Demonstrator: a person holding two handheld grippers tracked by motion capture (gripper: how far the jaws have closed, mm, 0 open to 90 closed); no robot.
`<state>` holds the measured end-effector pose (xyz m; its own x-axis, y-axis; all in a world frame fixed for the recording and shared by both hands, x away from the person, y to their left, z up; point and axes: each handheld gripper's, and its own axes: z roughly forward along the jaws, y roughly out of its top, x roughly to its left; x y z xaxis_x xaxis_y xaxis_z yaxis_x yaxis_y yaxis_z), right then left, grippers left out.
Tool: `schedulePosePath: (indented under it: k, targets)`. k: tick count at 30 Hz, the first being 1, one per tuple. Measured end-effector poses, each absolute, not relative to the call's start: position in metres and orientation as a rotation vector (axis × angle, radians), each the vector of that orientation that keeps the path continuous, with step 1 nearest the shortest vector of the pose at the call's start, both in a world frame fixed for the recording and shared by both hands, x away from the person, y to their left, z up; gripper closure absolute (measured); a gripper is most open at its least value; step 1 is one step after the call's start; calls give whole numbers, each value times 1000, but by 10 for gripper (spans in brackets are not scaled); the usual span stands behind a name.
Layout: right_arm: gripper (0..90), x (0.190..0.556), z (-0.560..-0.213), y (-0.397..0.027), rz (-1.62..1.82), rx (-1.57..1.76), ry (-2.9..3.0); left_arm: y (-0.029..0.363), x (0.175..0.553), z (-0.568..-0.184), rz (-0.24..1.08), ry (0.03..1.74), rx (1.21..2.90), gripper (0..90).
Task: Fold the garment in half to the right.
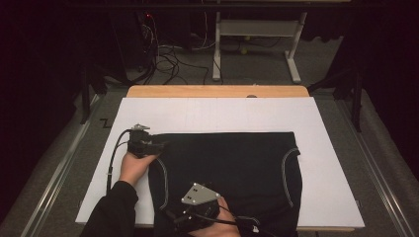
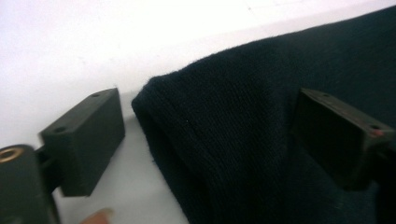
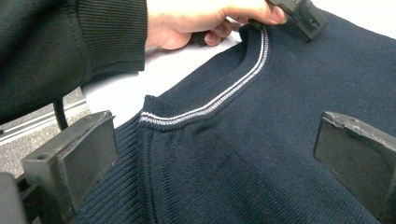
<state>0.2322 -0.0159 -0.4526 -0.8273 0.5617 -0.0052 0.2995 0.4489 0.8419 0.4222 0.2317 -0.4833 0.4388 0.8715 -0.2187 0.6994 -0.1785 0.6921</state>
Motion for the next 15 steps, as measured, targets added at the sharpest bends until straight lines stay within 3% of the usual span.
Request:
schedulePosePath:
  k: [15]
  targets:
    - [26,231,-455,3,1293,739,2501,228,419,-483,283,1226,1984,532]
